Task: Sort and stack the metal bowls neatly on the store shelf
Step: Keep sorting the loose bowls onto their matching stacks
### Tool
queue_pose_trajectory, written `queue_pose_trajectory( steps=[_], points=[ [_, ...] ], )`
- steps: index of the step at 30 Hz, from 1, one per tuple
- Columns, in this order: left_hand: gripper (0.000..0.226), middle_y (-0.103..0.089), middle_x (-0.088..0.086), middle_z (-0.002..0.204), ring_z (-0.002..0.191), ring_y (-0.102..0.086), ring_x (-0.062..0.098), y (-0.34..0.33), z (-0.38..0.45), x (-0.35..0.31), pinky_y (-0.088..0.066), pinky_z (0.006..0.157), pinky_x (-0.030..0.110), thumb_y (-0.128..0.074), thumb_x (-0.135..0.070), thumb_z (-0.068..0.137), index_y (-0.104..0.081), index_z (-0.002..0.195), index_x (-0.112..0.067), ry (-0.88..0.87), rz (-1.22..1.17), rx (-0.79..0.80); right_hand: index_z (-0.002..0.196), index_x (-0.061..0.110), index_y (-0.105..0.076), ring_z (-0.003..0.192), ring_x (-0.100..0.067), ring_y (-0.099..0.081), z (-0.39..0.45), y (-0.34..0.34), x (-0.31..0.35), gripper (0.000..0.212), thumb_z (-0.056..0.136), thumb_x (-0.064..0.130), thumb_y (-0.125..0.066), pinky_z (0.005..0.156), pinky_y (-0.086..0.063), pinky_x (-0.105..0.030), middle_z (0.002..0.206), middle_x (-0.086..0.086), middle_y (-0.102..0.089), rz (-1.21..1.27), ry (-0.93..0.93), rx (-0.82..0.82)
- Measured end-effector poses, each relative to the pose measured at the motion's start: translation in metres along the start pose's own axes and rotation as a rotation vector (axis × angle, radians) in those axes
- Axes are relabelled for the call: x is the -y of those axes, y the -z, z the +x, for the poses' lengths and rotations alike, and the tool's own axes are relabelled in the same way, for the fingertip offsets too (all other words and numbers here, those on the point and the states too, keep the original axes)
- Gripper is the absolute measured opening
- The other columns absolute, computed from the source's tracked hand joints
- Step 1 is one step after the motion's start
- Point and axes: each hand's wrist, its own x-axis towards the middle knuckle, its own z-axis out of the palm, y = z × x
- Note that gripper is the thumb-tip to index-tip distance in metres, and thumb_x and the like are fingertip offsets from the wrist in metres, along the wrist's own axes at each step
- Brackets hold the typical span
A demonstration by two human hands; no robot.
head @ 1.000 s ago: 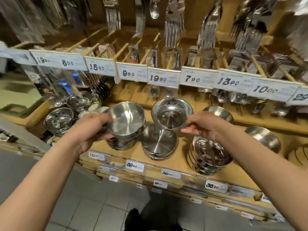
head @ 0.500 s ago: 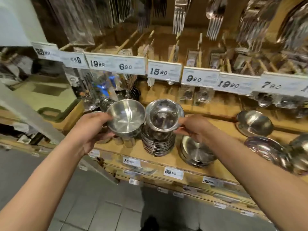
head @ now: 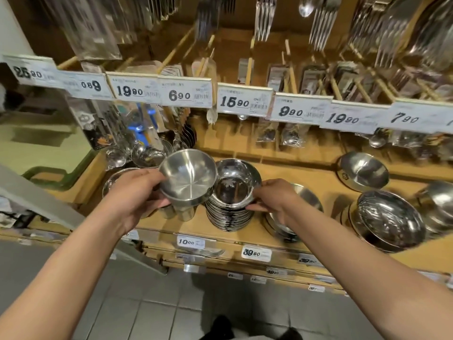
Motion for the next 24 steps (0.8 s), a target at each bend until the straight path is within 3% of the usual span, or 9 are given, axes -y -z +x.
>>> queue_pose_trajectory(
  steps=[4, 8, 14, 19, 24],
  points=[
    [0.013, -0.073, 0.012, 0.074, 0.062, -0.069, 0.019, -0.002, 0.006, 0.0, -0.059, 0.055, 0.023, -0.061, -0.001, 0.09, -0.073, 0.087, -0.006, 0.002, -0.005, 0.024, 0.098, 0.006, -0.049, 0.067, -0.028, -0.075, 0.004, 0.0, -0.005, 0.03, 0.085, -0.009, -0.07, 0.056, -0.063, -0.03, 0.116, -0.024, -0.062, -0.043, 0.024, -0.054],
    [0.012, -0.074, 0.012, 0.075, 0.062, -0.071, 0.018, -0.006, 0.01, 0.001, -0.062, 0.058, 0.026, -0.06, 0.0, 0.091, -0.071, 0.094, -0.002, 0.009, 0.006, 0.05, 0.094, 0.013, -0.051, 0.073, -0.028, -0.075, 0.009, 0.002, -0.011, 0.029, 0.085, -0.003, -0.073, 0.061, -0.064, -0.035, 0.114, -0.024, -0.066, -0.048, 0.075, -0.077],
    [0.014, -0.073, 0.019, 0.084, 0.068, -0.07, 0.022, -0.01, 0.01, 0.003, -0.061, 0.072, 0.035, -0.061, 0.001, 0.09, -0.071, 0.1, 0.002, 0.024, 0.008, 0.073, 0.102, 0.012, -0.057, 0.072, -0.022, -0.073, 0.013, 0.003, -0.013, 0.026, 0.087, -0.002, -0.072, 0.05, -0.059, -0.026, 0.108, -0.02, -0.068, -0.066, 0.072, -0.094],
    [0.013, -0.073, 0.018, 0.076, 0.06, -0.071, 0.02, -0.018, 0.007, 0.002, -0.063, 0.059, 0.029, -0.06, 0.002, 0.09, -0.072, 0.088, -0.001, 0.016, 0.018, 0.08, 0.093, 0.016, -0.054, 0.078, -0.023, -0.071, 0.013, 0.004, -0.012, 0.025, 0.088, 0.001, -0.073, 0.045, -0.055, -0.021, 0.11, -0.016, -0.066, -0.07, 0.058, -0.081],
    [0.015, -0.072, 0.011, 0.063, 0.051, -0.07, 0.017, -0.034, 0.001, 0.0, -0.057, 0.047, 0.022, -0.057, 0.002, 0.093, -0.068, 0.083, -0.003, 0.016, 0.018, 0.061, 0.091, 0.017, -0.053, 0.071, -0.024, -0.074, 0.015, 0.006, -0.012, 0.024, 0.088, 0.007, -0.074, 0.048, -0.057, -0.023, 0.11, -0.012, -0.067, -0.11, 0.056, -0.058]
  ],
)
